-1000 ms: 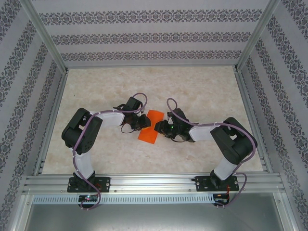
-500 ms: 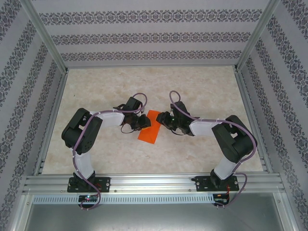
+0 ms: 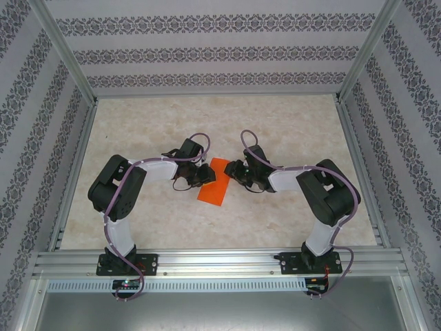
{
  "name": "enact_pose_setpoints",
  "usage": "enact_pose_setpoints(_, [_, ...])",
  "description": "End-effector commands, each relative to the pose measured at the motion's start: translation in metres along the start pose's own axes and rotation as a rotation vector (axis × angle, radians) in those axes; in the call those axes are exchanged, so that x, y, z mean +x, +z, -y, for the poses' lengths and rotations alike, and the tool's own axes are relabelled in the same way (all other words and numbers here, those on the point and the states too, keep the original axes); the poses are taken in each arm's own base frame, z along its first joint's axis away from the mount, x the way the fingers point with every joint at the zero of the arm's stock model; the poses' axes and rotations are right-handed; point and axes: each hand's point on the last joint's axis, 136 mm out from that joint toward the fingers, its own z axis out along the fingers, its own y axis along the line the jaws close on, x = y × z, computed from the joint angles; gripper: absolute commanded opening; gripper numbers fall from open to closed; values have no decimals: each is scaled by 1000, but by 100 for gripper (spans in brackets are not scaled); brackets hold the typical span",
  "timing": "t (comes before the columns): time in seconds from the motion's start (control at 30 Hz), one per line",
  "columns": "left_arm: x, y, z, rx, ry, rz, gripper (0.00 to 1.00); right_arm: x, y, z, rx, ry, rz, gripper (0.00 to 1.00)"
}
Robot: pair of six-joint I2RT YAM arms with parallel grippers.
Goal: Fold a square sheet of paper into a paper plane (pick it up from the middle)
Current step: Turn over the paper at the center of the table.
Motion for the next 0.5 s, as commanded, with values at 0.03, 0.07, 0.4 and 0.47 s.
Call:
enact_pose_setpoints(0.03, [3,-5,-12,-41,-27,-4,24,9,4,-17,-67,-22,-27,38])
enact_pose_setpoints(0.07, [3,-5,-12,-42,-28,-6,24,12,5,-16,-66,-21,-37,38])
enact_pose_setpoints(0.4, [3,-6,-13,-41,-30,1,24,32,-3,-20,-143,-39,-63,38])
enact_pose_setpoints(0.47, [3,-5,-13,-40,-31,2,24,38,-3,-26,-166,-65,-78,37])
